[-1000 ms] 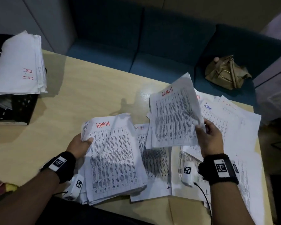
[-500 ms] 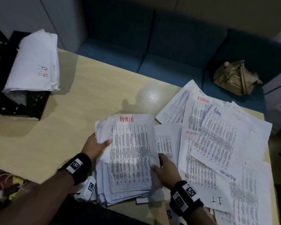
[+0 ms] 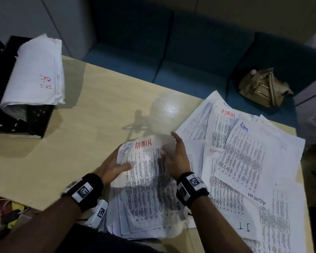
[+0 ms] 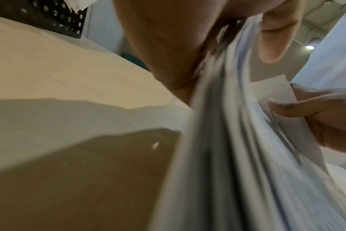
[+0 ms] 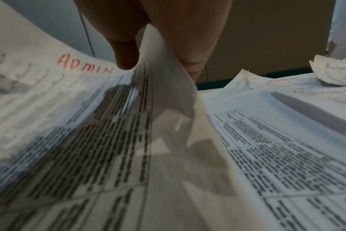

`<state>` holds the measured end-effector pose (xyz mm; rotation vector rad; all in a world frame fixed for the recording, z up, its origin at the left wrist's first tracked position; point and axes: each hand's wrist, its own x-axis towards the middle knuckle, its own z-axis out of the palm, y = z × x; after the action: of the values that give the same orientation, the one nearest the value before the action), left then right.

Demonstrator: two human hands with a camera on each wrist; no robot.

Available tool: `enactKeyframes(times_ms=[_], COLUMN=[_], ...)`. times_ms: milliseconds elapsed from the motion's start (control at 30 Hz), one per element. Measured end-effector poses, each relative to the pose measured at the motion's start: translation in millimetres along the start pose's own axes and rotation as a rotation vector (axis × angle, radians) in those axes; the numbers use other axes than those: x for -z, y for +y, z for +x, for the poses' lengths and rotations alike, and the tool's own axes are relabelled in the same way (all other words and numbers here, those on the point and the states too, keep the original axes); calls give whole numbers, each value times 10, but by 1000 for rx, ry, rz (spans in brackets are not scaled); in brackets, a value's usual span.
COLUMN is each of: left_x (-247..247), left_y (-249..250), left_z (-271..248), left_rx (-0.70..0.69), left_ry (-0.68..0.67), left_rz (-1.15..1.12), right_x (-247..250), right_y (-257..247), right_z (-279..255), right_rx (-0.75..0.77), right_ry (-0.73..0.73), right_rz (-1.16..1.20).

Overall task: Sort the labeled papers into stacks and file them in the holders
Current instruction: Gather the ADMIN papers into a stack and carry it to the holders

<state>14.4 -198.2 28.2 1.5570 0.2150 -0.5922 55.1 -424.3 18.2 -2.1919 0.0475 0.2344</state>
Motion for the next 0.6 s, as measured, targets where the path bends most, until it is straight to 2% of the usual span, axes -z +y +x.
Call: enactKeyframes(times_ms=[100, 200, 333, 467, 533, 600], left_x=[21, 12, -12, -37, -2, 101], left_y=[71, 79, 51, -105, -233, -353], left_z=[106, 179, 202, 180, 167, 165], left_rx=[-110, -152, -185, -32, 35, 66], left_ry=[87, 98, 137, 123, 143, 199], left_rz=[85, 149, 127, 153, 264, 333], right_x=[-1, 62, 95, 115, 233, 425], right_y=[1, 16, 11, 66, 147, 314], right_z=[26, 122, 193, 184, 210, 273], right_rx=[3, 21, 3, 7, -39, -101], right_ry=[-34, 71, -41, -111, 5, 198], right_rz=[-87, -28, -173, -175, -68, -133])
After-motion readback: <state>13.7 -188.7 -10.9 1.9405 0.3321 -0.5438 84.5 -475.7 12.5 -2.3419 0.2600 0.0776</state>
